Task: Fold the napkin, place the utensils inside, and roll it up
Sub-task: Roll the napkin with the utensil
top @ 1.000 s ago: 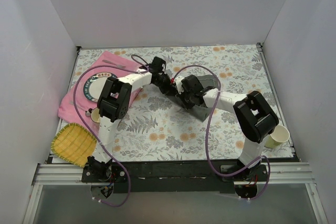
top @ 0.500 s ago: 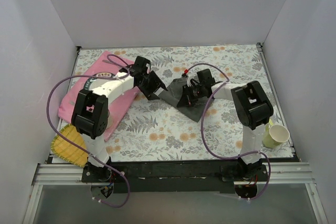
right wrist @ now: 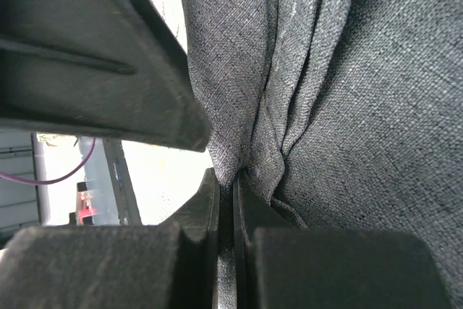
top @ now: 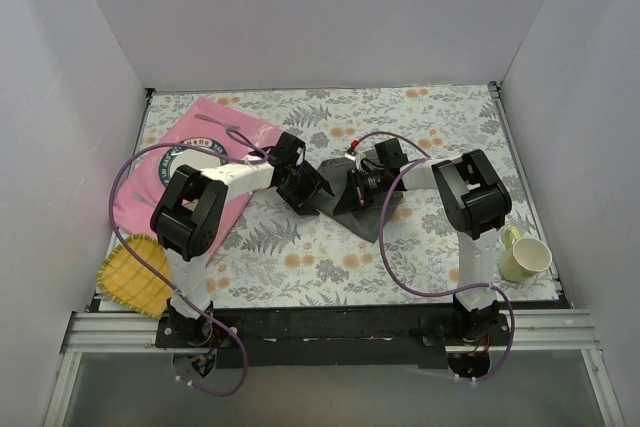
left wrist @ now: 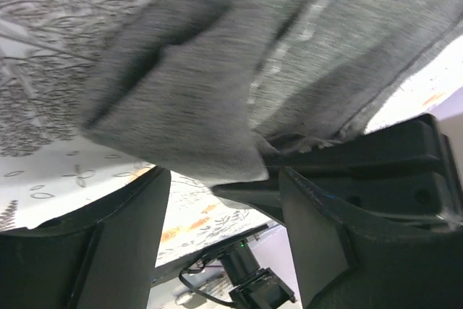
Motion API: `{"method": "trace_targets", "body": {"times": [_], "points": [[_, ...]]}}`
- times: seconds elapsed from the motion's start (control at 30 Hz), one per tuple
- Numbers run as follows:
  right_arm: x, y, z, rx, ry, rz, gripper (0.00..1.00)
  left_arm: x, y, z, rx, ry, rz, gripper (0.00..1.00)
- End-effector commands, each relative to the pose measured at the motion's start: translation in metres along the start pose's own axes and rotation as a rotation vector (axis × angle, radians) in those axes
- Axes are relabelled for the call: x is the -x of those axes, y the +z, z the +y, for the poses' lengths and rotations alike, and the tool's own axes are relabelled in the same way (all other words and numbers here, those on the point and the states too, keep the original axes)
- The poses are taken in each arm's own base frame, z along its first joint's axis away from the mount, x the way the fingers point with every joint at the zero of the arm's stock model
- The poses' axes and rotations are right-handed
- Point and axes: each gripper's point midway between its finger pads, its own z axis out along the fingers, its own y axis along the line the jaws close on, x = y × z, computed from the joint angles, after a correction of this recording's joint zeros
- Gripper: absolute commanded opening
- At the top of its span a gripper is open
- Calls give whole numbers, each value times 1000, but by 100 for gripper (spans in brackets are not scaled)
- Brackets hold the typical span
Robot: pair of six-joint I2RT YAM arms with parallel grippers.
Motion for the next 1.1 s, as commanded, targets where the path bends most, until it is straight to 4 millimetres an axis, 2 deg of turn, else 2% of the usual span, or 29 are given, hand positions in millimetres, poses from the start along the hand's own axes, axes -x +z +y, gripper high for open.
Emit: {"method": "trace_targets", "body": {"times": [0.0, 0.07, 0.13, 0.23, 0.27, 0.37, 0.63, 0.83, 0.87, 0.9, 0.93, 0.97, 1.0, 1.03, 1.07], "points": [[-46, 5, -28, -81, 145, 93, 1, -1, 1, 10, 3, -74, -7, 61], [-45, 5, -28, -83, 151, 90, 1, 0, -2, 4, -43, -84, -22, 63], [-44, 6, -28, -78, 149, 88, 1, 3, 0, 5, -57, -78, -40, 64], [-43, 6, -27, -72, 149, 88, 1, 4, 10, 11, -66, -88, -37, 64], [-43, 6, -26, -71, 149, 91, 1, 7, 13, 4, -106, -83, -44, 63], [-41, 6, -27, -71, 146, 91, 1, 10, 18, 7, -109, -92, -67, 60], [-39, 3, -27, -82, 128, 115, 1, 20, 21, 30, -16, -61, -139, 28], [-37, -3, -28, -127, 109, 143, 2, 22, 23, 34, 43, -43, -138, 13], [-34, -5, -30, -150, 98, 145, 4, 22, 22, 35, 57, -45, -130, 10], [-32, -7, -29, -163, 88, 148, 7, 23, 21, 26, 47, -37, -125, 9], [-23, -10, -24, -176, 62, 136, 16, 22, 21, 25, 57, -31, -118, 8], [-22, -14, -26, -221, 49, 144, 20, 20, 24, 33, 96, -42, -101, 7], [-19, -17, -25, -247, 39, 147, 25, 20, 23, 25, 90, -42, -90, 6], [-4, -22, -16, -267, -10, 130, 33, 17, 23, 28, 108, -45, -78, 5], [-6, -28, -17, -320, -6, 154, 36, 17, 24, 28, 114, -49, -69, 5]]}}
